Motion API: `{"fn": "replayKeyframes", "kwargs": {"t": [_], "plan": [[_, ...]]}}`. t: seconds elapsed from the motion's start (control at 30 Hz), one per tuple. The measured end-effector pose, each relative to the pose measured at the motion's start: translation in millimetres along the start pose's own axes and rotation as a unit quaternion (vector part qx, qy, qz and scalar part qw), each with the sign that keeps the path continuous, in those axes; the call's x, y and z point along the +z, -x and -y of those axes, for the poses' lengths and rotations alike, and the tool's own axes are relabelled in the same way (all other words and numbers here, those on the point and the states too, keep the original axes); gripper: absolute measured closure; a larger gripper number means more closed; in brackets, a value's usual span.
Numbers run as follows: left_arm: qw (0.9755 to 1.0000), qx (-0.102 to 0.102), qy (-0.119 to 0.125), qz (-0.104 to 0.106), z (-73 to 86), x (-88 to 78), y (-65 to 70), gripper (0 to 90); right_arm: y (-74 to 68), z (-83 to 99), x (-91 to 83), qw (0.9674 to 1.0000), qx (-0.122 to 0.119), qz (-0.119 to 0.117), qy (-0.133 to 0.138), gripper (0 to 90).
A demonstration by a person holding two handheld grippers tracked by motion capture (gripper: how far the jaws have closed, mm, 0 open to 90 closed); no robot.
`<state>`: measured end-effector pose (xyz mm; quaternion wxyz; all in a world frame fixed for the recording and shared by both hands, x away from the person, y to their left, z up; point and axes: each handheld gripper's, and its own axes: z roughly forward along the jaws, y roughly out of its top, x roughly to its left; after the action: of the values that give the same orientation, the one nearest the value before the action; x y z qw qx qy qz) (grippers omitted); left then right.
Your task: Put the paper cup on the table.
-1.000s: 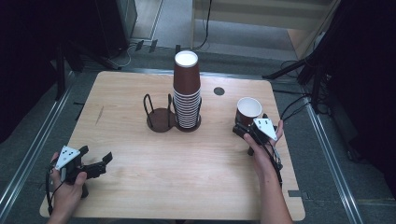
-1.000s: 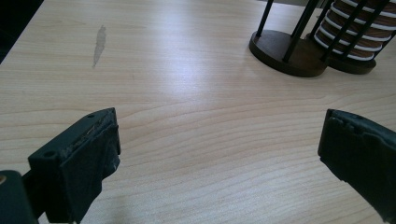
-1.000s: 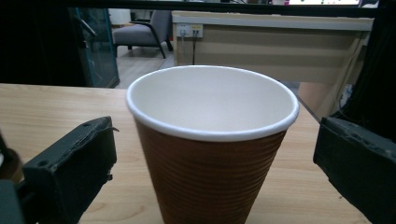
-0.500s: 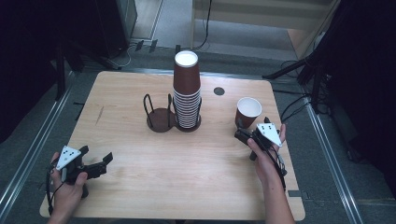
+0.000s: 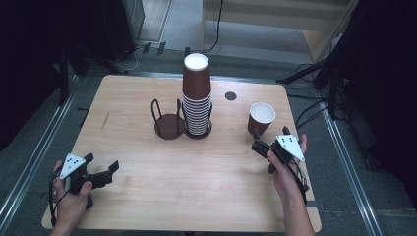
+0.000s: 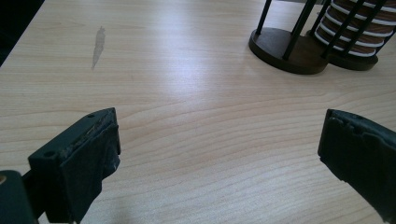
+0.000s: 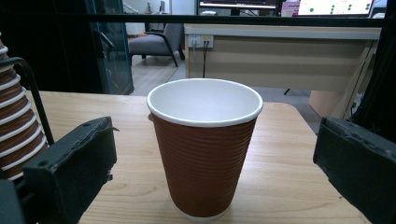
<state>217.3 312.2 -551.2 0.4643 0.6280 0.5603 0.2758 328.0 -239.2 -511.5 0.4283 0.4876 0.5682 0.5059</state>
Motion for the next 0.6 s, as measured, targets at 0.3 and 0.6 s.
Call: {"fn": "replayKeyframes", "kwargs": {"t": [0.3,0.6], "plan": [[1.0000,0.001,0.000,0.001,0.0,0.0,0.2,0.0,4.6,1.1,-14.3,1.0000,0.007,0.001,0.006,0.0],[1.0000,0.001,0.001,0.002,0.1,0.0,0.3,0.0,10.4,4.8,-32.0,0.9998,0.012,0.002,0.013,0.0]]}}
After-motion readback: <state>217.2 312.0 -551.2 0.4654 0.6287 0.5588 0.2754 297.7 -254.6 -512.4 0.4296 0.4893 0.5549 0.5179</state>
